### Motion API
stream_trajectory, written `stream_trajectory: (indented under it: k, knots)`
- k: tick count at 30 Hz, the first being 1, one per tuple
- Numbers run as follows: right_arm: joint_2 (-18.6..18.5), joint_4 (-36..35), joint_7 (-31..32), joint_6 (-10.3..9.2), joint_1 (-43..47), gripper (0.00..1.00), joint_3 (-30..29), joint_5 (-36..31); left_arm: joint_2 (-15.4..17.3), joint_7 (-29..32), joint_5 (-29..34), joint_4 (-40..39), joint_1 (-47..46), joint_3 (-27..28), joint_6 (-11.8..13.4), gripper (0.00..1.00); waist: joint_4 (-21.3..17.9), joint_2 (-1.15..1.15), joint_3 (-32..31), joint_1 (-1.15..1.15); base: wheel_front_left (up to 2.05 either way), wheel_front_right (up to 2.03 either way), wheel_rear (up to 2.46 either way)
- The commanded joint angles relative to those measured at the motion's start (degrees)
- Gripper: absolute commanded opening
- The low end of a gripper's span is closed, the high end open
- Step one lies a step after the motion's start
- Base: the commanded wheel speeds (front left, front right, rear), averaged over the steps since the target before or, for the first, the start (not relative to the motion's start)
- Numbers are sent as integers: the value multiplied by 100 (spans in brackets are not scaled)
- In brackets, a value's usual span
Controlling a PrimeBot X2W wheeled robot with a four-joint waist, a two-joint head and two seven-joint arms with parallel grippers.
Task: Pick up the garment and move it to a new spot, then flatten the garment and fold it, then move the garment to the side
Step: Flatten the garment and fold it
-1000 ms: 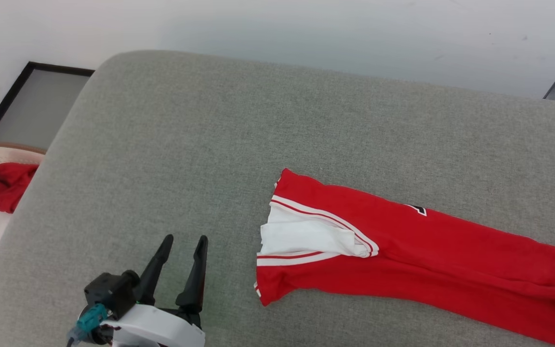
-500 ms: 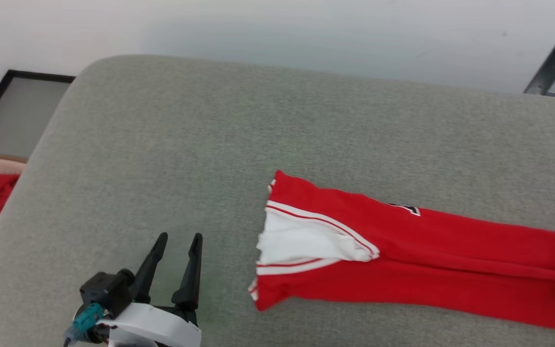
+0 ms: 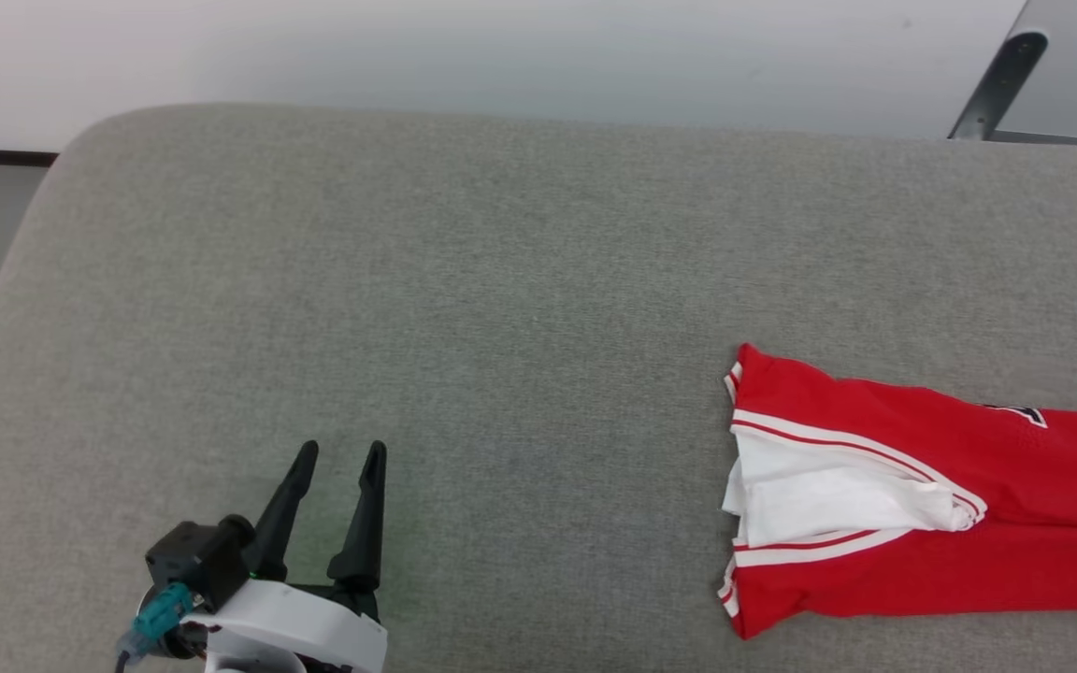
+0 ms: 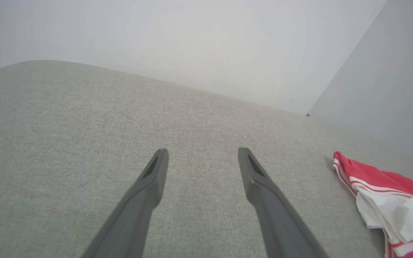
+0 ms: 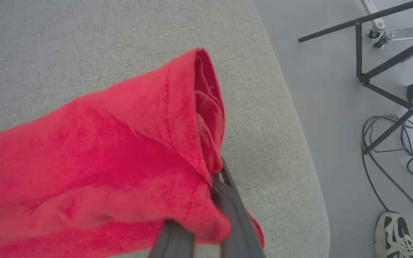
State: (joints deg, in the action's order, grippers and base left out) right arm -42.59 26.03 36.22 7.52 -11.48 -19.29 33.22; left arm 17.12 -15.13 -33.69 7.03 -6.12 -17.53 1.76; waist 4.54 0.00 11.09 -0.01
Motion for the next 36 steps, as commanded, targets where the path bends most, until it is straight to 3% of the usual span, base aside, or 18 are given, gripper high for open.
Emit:
stream_trajectory:
  k: [1, 6, 15, 20, 28, 36]
  knots:
    - [18, -19, -40, -6, 66, 0, -62, -41, -13, 1, 55, 6, -10, 27, -28, 100, -51, 0, 4, 1, 0, 0, 0]
    - [329, -475, 151, -6, 159, 0, 158, 264, -53, 1, 77, 78, 44, 55, -47, 100, -136, 0, -96, 1, 0, 0, 0]
    - [718, -2491, 749, -6, 361, 0, 1425, 994, -141, 1, 23, 214, 126, 55, -93, 100, -106, 0, -287, 1, 0, 0, 0]
    - [953, -3264, 964, -6, 97, 0, 2093, 1128, -193, 1, 6, 238, 171, 104, -122, 100, 25, 0, -326, 1, 0, 0, 0]
    - [1313, -3188, 895, -6, -365, 0, 3076, 897, -275, 1, 54, 292, 145, 106, -175, 100, 335, 0, -331, 1, 0, 0, 0]
    - [1566, -2710, 508, -6, -659, 0, 3625, 889, -301, 1, 76, 327, 177, 140, -218, 100, 499, 0, -309, 1, 0, 0, 0]
